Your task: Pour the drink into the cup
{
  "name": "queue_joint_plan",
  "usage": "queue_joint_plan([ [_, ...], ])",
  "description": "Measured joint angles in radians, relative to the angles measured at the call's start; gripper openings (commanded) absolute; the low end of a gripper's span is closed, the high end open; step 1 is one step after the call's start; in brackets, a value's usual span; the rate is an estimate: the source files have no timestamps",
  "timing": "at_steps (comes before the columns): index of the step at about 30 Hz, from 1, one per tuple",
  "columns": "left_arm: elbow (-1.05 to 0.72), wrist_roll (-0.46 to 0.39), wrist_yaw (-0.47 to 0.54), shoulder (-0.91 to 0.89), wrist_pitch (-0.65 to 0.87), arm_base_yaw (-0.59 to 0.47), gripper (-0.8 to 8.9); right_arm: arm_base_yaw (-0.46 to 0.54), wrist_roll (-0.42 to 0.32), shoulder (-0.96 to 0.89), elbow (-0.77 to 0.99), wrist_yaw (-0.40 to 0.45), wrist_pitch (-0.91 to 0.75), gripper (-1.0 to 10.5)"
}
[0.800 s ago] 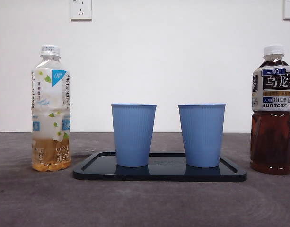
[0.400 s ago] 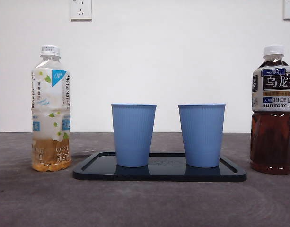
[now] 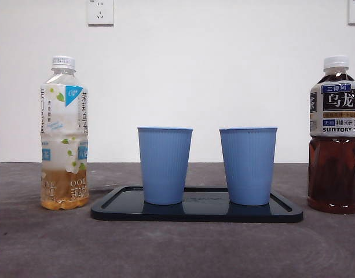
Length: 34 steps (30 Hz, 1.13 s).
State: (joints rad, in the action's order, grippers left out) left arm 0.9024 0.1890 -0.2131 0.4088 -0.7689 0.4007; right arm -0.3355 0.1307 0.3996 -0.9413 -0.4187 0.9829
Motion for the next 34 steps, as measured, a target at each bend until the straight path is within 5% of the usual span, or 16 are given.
queue_joint_plan([
  [5, -0.243, -0.001, 0.000, -0.116, 0.209, -0.236, 0.20, 0.000, 0.000, 0.000, 0.000, 0.000, 0.000, 0.2],
  [10, -0.518, -0.001, 0.001, -0.256, 0.402, -0.363, 0.20, 0.000, 0.000, 0.000, 0.000, 0.000, 0.000, 0.2],
  [17, -0.824, -0.023, 0.037, -0.362, 0.467, -0.368, 0.20, 0.000, 0.000, 0.000, 0.000, 0.000, 0.000, 0.2],
  [23, -0.869, -0.093, 0.130, -0.401, 0.592, -0.370, 0.20, 0.000, 0.000, 0.000, 0.000, 0.000, -0.001, 0.2],
  [34, -0.870, -0.147, 0.174, -0.403, 0.590, -0.370, 0.20, 0.000, 0.000, 0.000, 0.000, 0.001, -0.001, 0.2],
])
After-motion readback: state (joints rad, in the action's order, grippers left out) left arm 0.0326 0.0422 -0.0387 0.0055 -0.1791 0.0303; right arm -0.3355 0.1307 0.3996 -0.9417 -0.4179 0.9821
